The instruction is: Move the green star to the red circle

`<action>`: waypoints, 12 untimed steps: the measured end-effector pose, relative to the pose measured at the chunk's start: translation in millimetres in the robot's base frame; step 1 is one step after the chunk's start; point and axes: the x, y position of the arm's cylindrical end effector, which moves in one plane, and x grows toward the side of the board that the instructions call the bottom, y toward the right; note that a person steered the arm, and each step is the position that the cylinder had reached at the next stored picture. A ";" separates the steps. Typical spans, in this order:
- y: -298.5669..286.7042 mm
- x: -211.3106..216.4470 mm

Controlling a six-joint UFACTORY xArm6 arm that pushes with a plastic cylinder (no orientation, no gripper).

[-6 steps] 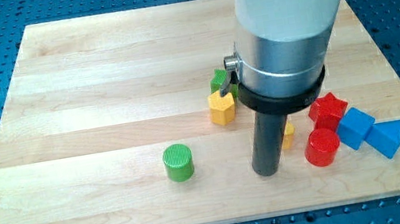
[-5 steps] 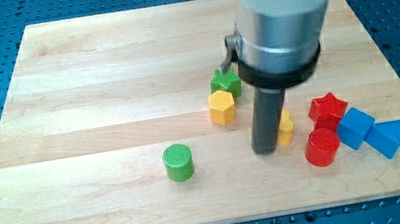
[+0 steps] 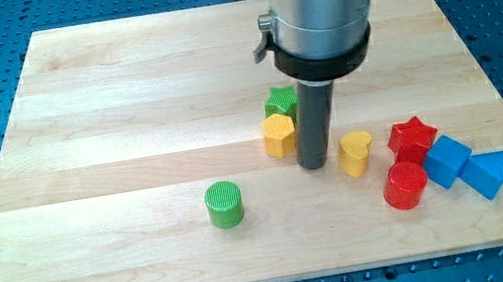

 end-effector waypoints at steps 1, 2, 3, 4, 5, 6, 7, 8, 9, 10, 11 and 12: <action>-12.6 -5.8; -27.7 -15.8; -56.8 -1.4; -67.9 -32.6; -26.7 -39.3; 24.1 -57.2; 53.0 -82.1; 54.2 -149.4; 55.0 -126.2; 33.1 -94.6; 11.4 -148.5; 31.7 -186.8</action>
